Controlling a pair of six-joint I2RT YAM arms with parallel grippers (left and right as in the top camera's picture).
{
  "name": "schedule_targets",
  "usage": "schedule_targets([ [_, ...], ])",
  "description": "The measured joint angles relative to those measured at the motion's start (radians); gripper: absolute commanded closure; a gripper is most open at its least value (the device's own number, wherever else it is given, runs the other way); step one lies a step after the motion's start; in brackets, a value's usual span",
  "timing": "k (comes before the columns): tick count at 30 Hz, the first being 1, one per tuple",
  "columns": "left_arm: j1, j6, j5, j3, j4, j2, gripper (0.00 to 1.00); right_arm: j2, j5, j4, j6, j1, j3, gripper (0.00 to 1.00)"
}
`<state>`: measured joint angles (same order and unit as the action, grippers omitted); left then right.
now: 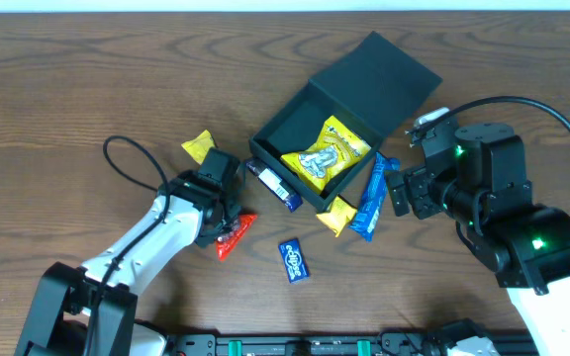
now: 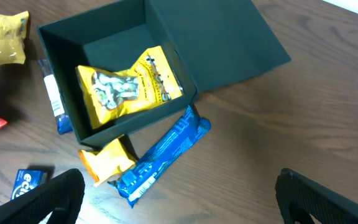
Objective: Pack container
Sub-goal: 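Grasp the red HACKS bag with left gripper, then lift the red bag and carry it toward the box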
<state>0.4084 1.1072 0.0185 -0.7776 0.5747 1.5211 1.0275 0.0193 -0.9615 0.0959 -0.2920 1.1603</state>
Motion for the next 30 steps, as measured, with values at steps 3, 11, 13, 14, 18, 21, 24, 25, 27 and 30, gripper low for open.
schedule_targets([
  [3,-0.017,-0.204,-0.018,-0.031,0.011,0.009,0.77,0.0,0.0,0.0,0.0,0.0,0.0,0.01],
  [11,-0.039,-0.657,-0.028,-0.241,0.201,0.011,0.75,0.0,0.0,0.0,0.0,0.0,0.0,0.01],
  [13,-0.039,-0.719,-0.03,-0.29,0.226,0.011,0.75,0.0,0.0,0.0,0.0,0.0,0.0,0.01],
  [14,-0.039,-0.745,-0.03,-0.315,0.233,0.011,0.75,0.0,0.0,0.0,0.0,0.0,0.0,0.01],
  [18,-0.039,-0.811,-0.03,-0.401,0.233,0.011,0.75,0.0,0.0,0.0,0.0,0.0,0.0,0.01],
  [21,-0.039,-0.84,-0.03,-0.464,0.233,0.011,0.75,0.0,0.0,0.0,0.0,0.0,0.0,0.01],
  [24,-0.038,-0.888,-0.024,-0.511,0.237,0.013,0.76,0.0,0.0,0.0,0.0,0.0,0.0,0.01],
  [25,-0.038,-0.911,-0.018,-0.527,0.242,0.018,0.75,0.0,0.0,0.0,0.0,0.0,0.0,0.01],
  [27,-0.038,-0.954,-0.011,-0.57,0.276,0.04,0.75,0.0,0.0,0.0,0.0,0.0,0.0,0.01],
  [30,-0.033,-1.033,0.0,-0.682,0.365,0.125,0.76,0.0,0.0,0.0,0.0,0.0,0.0,0.01],
])
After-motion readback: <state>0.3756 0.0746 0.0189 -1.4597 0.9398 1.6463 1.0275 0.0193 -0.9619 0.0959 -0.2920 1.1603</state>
